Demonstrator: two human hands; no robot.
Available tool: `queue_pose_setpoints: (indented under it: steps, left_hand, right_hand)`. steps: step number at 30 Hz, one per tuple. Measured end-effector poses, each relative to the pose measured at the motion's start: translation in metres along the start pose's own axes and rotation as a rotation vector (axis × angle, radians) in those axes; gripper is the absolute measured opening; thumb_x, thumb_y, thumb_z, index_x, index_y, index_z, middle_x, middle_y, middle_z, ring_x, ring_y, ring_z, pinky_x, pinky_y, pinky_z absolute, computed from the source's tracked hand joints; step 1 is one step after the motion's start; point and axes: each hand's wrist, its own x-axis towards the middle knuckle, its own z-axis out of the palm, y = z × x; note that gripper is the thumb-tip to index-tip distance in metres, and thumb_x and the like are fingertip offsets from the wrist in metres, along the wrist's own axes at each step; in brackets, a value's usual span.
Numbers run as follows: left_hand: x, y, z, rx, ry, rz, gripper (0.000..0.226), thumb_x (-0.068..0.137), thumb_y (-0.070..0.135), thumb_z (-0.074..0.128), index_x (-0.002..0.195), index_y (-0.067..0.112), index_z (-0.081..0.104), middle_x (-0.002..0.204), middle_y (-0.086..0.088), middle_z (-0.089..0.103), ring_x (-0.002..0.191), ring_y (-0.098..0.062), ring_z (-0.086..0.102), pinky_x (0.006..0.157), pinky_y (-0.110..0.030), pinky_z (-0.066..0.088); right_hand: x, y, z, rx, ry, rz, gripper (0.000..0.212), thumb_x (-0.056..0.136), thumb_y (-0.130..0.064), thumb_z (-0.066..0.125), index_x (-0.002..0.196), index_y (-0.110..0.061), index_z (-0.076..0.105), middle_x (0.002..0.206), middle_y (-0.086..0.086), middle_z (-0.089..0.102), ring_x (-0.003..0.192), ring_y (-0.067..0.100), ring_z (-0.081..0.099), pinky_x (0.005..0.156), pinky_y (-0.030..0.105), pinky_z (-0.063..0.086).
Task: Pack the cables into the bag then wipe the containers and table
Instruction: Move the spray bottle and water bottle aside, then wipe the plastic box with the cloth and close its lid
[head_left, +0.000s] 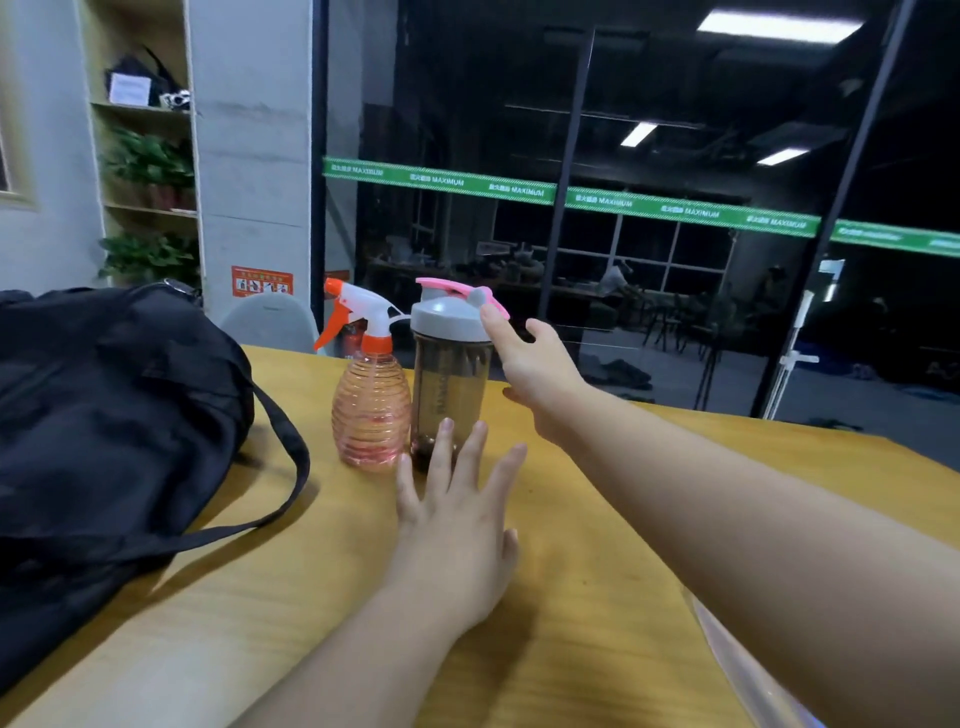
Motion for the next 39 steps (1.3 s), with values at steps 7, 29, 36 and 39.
queue_pose_setpoints:
  steps: [7, 29, 36, 39]
  left_hand:
    - [-0.011, 0.039, -0.009, 0.000, 0.062, 0.173, 0.073, 0.096, 0.042, 0.034, 0.136, 0.047, -0.027, 0.151, 0.007, -0.030, 0.136, -0.022, -0.035, 0.109, -0.050, -0.017]
    - [-0.050, 0.209, 0.007, -0.660, -0.155, -0.255, 0.065, 0.098, 0.027, 0.036, 0.148, 0.025, -0.006, 0.155, -0.008, -0.014, 0.143, -0.029, -0.008, 0.114, -0.037, 0.008]
    - [-0.057, 0.207, 0.013, -0.552, -0.234, -0.242, 0.071, 0.093, 0.031, 0.049, 0.148, 0.019, 0.005, 0.155, -0.011, -0.009, 0.144, -0.025, -0.002, 0.113, -0.030, 0.010]
    - [-0.057, 0.211, 0.014, -0.563, -0.237, -0.220, 0.072, 0.093, 0.031, 0.049, 0.148, 0.018, 0.005, 0.155, -0.010, -0.006, 0.144, -0.023, -0.001, 0.114, -0.029, 0.009]
  right_hand:
    - [-0.061, 0.008, -0.086, -0.125, 0.002, -0.012, 0.084, 0.078, -0.066, 0.057, 0.146, -0.031, 0.024, 0.128, -0.010, 0.051, 0.122, 0.017, 0.051, 0.104, 0.043, 0.042]
    - [-0.186, 0.091, -0.292, -0.586, 0.258, 0.253, 0.025, 0.091, -0.010, 0.044, 0.114, -0.015, 0.051, 0.090, 0.003, 0.059, 0.089, 0.024, 0.060, 0.078, 0.036, 0.049]
    - [-0.194, 0.089, -0.300, -0.744, 0.151, 0.368, 0.021, 0.081, -0.010, 0.044, 0.080, 0.003, 0.060, 0.075, 0.011, 0.053, 0.067, 0.019, 0.040, 0.062, 0.027, 0.032]
    - [-0.191, 0.091, -0.302, -0.622, 0.150, 0.377, 0.031, 0.082, -0.009, 0.046, 0.100, 0.009, 0.064, 0.088, 0.019, 0.069, 0.069, 0.019, 0.044, 0.065, 0.027, 0.036]
